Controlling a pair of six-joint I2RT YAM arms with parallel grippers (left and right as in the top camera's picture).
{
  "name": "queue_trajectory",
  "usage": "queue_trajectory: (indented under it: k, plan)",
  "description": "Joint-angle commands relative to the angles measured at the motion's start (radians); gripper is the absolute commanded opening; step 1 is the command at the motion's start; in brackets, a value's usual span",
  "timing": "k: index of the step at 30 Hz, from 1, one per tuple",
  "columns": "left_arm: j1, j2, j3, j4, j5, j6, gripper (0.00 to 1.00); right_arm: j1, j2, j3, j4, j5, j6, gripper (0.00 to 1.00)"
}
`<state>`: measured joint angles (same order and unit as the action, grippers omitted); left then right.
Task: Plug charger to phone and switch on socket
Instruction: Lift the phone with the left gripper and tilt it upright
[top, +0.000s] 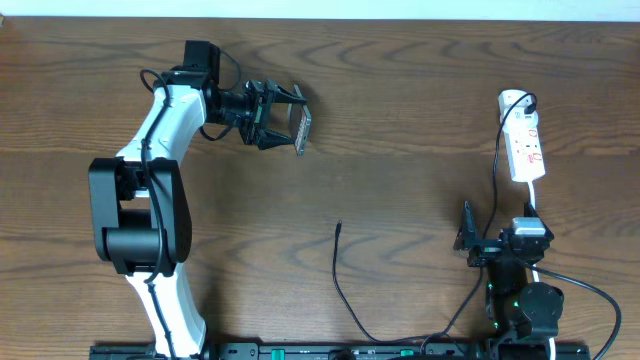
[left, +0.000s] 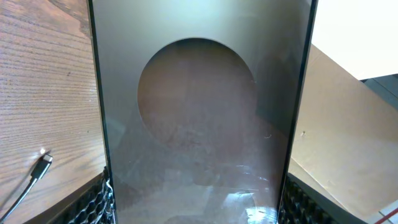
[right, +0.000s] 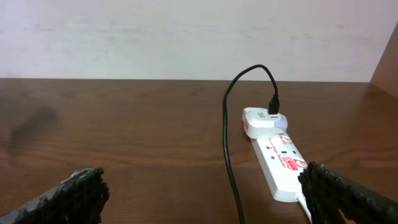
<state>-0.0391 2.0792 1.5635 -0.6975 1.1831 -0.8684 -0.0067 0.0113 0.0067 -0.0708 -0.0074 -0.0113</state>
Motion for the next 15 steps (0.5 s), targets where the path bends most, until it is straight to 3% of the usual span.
queue_trajectory:
  k: [1, 15]
  plan:
    - [0.008, -0.045, 0.0, 0.004, 0.04, -0.009, 0.07, 0.008, -0.006, -0.001, -0.004, 0.011, 0.006, 0.99]
    - [0.008, -0.045, 0.0, 0.012, 0.04, -0.009, 0.07, 0.008, -0.006, -0.001, 0.13, -0.017, 0.01, 0.99]
